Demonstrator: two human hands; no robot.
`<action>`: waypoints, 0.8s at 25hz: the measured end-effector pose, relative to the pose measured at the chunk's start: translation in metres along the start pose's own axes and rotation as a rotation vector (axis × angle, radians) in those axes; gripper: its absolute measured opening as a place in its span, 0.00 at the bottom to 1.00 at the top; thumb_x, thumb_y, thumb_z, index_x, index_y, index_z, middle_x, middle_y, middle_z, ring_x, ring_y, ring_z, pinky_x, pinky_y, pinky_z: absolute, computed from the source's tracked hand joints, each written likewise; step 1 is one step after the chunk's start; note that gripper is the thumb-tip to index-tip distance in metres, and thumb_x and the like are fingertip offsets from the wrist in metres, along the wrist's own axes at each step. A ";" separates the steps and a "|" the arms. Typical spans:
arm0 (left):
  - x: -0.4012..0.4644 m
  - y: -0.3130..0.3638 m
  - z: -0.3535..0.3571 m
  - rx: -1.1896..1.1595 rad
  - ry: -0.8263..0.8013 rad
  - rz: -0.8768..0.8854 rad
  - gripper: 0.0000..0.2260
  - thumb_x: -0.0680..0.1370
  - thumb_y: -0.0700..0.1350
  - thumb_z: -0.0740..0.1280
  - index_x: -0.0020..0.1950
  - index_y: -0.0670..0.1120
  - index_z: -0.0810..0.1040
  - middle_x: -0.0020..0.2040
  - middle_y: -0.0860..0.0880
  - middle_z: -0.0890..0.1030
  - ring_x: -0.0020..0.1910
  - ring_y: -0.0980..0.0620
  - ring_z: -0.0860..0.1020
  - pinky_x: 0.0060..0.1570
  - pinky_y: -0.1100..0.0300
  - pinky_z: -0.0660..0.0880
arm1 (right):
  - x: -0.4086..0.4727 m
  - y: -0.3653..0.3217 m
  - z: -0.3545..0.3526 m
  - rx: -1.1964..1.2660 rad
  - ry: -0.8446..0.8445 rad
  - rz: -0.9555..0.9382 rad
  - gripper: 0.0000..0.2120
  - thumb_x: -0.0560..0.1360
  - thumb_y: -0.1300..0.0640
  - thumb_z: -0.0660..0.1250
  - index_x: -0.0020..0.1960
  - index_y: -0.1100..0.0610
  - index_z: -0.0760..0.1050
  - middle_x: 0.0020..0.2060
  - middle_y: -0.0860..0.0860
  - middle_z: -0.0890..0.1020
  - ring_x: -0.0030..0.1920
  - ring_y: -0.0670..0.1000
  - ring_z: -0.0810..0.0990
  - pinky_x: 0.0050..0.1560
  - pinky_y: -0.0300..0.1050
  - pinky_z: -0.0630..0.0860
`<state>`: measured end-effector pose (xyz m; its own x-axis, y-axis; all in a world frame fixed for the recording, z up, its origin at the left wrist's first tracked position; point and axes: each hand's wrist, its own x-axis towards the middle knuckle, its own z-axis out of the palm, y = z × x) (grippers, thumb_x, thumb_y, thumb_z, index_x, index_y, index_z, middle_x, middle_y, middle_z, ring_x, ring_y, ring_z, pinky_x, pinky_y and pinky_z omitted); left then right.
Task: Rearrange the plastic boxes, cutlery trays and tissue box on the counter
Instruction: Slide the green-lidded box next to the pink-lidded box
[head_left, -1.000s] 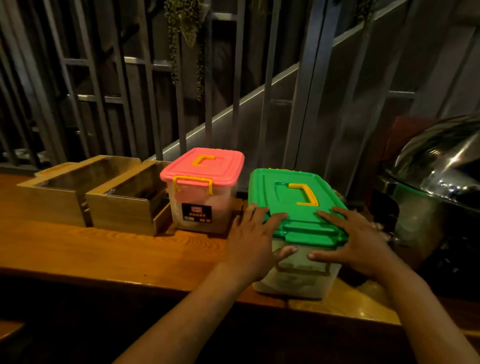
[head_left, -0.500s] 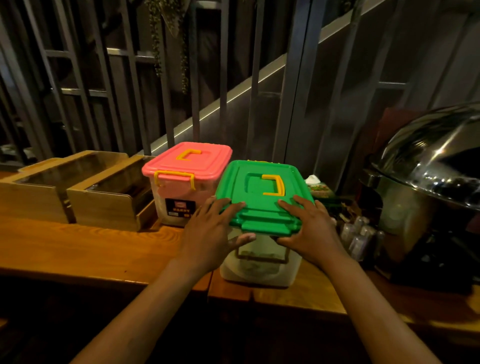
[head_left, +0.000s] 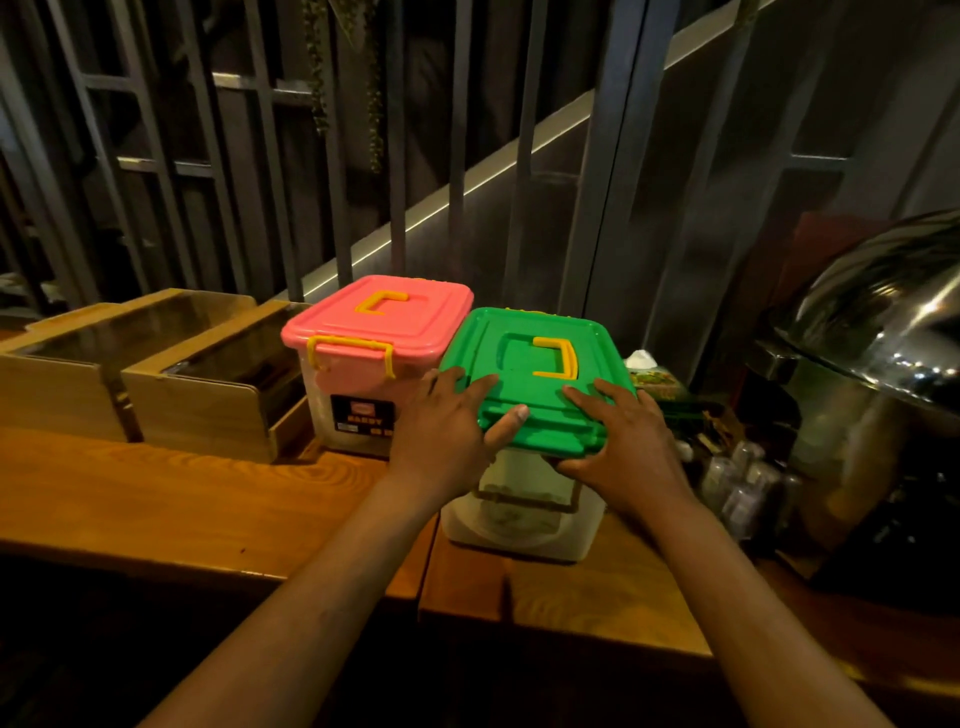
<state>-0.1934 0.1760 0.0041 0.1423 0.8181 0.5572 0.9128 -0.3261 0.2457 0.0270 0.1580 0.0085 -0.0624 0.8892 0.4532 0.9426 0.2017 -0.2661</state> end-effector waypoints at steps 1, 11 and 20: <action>0.007 -0.002 0.003 0.011 -0.001 0.006 0.33 0.75 0.72 0.47 0.69 0.54 0.72 0.66 0.43 0.74 0.66 0.42 0.68 0.65 0.48 0.67 | 0.006 0.002 0.002 -0.003 -0.003 0.012 0.41 0.61 0.35 0.74 0.72 0.39 0.65 0.73 0.51 0.67 0.73 0.59 0.61 0.74 0.57 0.57; 0.073 -0.017 0.035 0.077 -0.026 0.061 0.34 0.75 0.71 0.44 0.70 0.54 0.71 0.67 0.44 0.75 0.66 0.41 0.69 0.66 0.43 0.60 | 0.070 0.020 0.025 -0.015 -0.017 0.051 0.41 0.62 0.36 0.73 0.72 0.39 0.64 0.73 0.51 0.67 0.72 0.59 0.62 0.72 0.59 0.61; 0.115 -0.024 0.061 0.098 -0.034 0.060 0.35 0.75 0.72 0.43 0.70 0.54 0.70 0.67 0.44 0.75 0.68 0.41 0.68 0.70 0.37 0.52 | 0.112 0.036 0.041 -0.027 -0.020 0.070 0.41 0.61 0.35 0.74 0.71 0.40 0.66 0.72 0.52 0.68 0.71 0.58 0.64 0.72 0.60 0.62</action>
<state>-0.1757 0.3066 0.0134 0.2090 0.8145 0.5412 0.9352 -0.3283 0.1329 0.0403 0.2814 0.0143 -0.0025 0.9088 0.4172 0.9533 0.1281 -0.2735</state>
